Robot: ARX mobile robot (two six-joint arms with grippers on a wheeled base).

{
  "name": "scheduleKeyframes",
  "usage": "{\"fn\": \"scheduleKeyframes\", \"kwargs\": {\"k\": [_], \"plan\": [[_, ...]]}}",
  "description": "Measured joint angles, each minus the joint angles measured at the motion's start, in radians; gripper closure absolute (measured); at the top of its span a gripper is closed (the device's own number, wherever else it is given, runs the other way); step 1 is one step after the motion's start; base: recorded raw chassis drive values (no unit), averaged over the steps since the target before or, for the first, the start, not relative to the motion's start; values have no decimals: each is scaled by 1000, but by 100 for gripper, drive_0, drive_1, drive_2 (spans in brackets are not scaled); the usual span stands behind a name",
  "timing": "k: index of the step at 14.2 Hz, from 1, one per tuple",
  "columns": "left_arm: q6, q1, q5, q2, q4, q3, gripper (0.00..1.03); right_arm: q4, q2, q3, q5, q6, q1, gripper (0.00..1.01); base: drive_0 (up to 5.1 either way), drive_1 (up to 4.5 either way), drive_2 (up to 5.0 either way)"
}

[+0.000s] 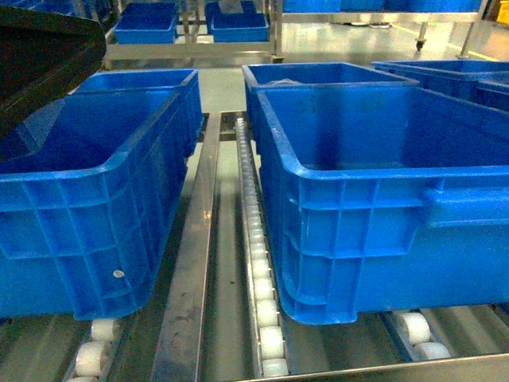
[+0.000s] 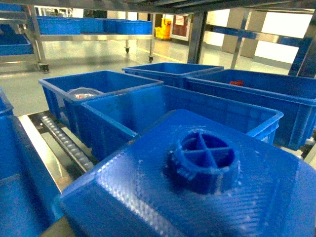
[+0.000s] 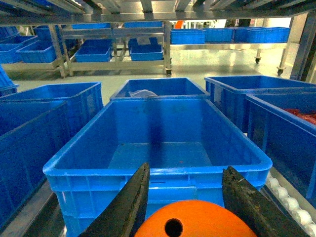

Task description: Sort blue parts and orange caps into right shelf containers

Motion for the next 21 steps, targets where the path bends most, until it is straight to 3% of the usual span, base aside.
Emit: {"fn": "scheduleKeyframes", "kwargs": {"k": [21], "plan": [[0,0,0,0,0,0,44,0,0,0,0,0,0,61,0,0,0]]}}
